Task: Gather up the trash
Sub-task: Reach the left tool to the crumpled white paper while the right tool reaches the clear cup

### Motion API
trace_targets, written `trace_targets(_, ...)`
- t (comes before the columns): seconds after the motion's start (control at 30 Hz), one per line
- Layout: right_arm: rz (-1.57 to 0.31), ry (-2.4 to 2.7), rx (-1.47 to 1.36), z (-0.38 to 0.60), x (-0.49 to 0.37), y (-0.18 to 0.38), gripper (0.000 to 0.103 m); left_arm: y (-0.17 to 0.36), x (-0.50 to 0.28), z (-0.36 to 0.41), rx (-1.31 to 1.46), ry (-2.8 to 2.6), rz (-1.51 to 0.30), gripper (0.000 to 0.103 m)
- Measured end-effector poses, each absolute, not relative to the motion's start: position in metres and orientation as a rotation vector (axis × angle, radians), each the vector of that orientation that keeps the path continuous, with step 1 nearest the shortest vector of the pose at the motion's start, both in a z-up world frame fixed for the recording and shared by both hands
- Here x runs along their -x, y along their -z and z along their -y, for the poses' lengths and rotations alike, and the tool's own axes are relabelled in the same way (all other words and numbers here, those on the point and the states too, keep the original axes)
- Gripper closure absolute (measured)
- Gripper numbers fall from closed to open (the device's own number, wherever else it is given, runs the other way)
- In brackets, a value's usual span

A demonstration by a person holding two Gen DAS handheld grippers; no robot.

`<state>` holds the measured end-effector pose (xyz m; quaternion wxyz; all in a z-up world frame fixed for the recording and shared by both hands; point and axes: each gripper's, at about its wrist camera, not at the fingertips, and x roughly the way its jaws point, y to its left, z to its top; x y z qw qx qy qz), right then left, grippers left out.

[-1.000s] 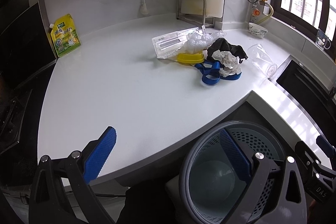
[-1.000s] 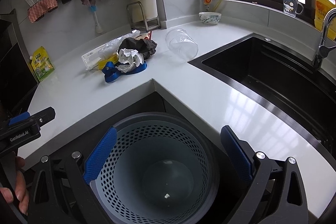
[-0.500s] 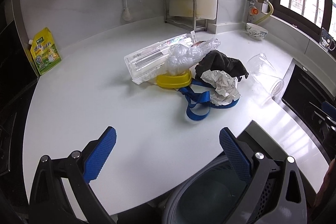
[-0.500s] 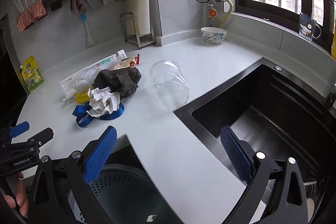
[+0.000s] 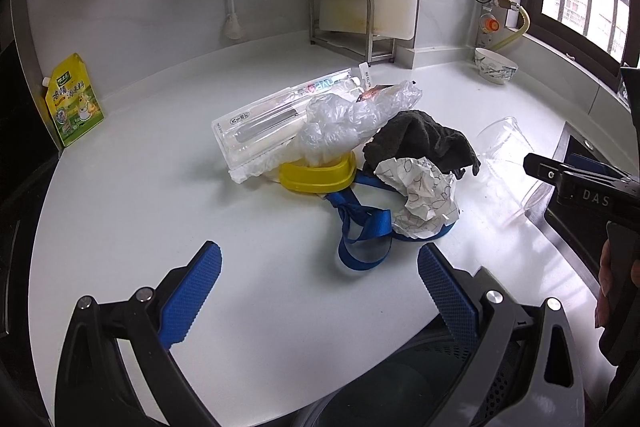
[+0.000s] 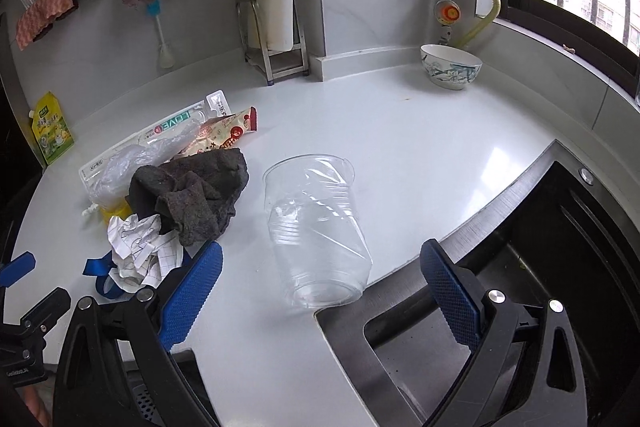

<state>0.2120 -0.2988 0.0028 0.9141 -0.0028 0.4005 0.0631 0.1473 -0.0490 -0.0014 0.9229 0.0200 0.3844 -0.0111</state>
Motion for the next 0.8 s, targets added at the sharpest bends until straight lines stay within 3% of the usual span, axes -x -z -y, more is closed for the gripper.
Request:
trace_targets(0.43, -0.985, -0.161, 0.072, 0.291, -0.257, 0.032, 0.009, 0.005, -0.152, 0.060, -0.031, 0.001, -0.799, 0.006)
trace_targets(0.63, -0.971, -0.171, 0.078, 0.287, -0.260, 0.037, 0.010, 0.005, -0.154, 0.063, -0.027, -0.004, -0.799, 0.006)
trace_targets(0.67, -0.970, -0.173, 0.086, 0.286, -0.260, 0.038, 0.011, 0.005, -0.154, 0.064, -0.021, -0.002, -0.802, 0.006)
trace_targets(0.73, -0.988, -0.187, 0.084, 0.286, -0.260, 0.041, 0.041, 0.005, -0.156, 0.065, -0.013, -0.004, -0.803, 0.006)
trace_targets(0.8, -0.970, -0.187, 0.059, 0.288, -0.257, 0.039, 0.047, 0.005, -0.157, 0.068, -0.009, -0.005, -0.802, 0.006)
